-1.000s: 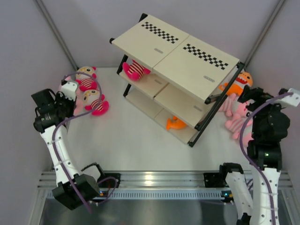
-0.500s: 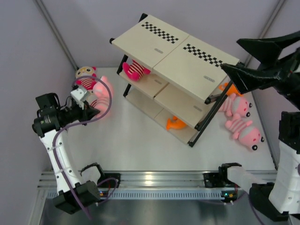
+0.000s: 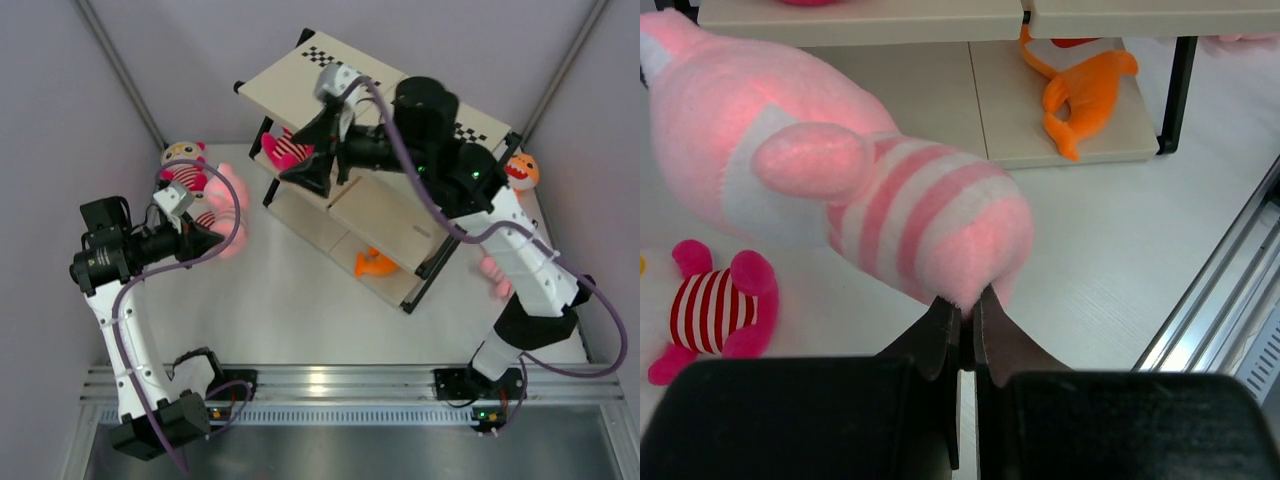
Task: Place and organize the stuffed toys onto the shelf
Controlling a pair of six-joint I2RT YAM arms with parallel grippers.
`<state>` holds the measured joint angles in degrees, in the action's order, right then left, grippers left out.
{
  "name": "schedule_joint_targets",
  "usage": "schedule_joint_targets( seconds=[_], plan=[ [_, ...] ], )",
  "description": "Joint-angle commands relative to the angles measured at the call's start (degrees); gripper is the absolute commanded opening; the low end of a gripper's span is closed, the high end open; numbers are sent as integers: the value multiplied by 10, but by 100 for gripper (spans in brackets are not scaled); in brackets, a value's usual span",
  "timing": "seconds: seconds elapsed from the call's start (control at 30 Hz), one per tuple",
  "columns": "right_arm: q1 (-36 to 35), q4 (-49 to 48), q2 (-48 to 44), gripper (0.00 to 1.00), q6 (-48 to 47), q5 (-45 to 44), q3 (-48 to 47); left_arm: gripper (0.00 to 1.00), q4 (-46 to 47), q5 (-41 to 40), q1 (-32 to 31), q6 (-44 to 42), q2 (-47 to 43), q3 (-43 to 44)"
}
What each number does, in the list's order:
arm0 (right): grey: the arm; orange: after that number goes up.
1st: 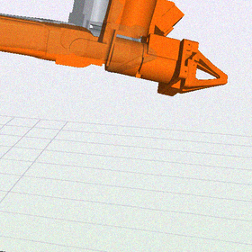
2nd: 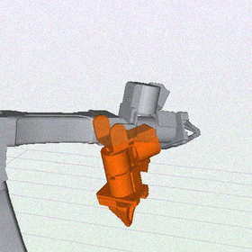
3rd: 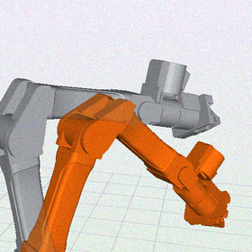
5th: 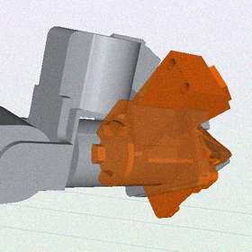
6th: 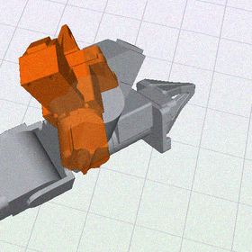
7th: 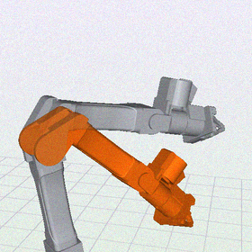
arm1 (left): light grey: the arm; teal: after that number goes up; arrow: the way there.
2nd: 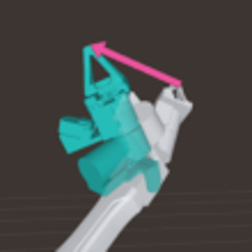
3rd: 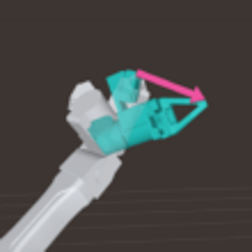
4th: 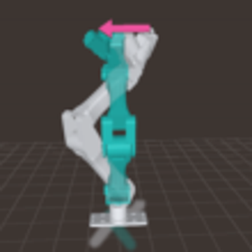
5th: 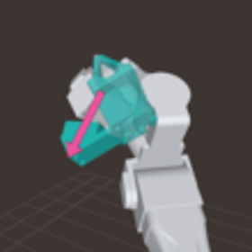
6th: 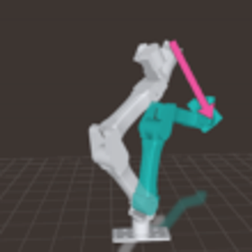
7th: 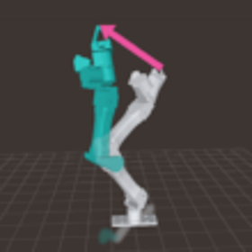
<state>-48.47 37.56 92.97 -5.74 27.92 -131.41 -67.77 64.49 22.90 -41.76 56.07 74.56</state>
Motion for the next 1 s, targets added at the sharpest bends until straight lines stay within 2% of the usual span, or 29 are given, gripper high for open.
schedule_joint_targets(
  seconds=[0.0,0.13,0.23,0.33,0.57,0.73,0.97],
  plan=[
    [-91,18,8,66,-125,-86,3,0,-6,27,-3,9,-12,14],
    [-155,13,24,59,-180,-94,73,0,-6,41,-7,13,-16,11],
    [-159,11,37,58,-179,-50,102,0,-6,49,-7,22,-16,8],
    [-160,-59,44,59,-153,-38,157,0,-6,58,-7,24,-16,7],
    [-161,-100,110,58,-152,-112,149,0,-5,42,-13,30,-20,-3],
    [-160,-153,128,62,-155,-162,172,0,-5,56,-16,34,-21,-13],
    [-158,-138,133,65,-161,-126,200,0,-5,58,-19,40,-20,3]
  ],
)
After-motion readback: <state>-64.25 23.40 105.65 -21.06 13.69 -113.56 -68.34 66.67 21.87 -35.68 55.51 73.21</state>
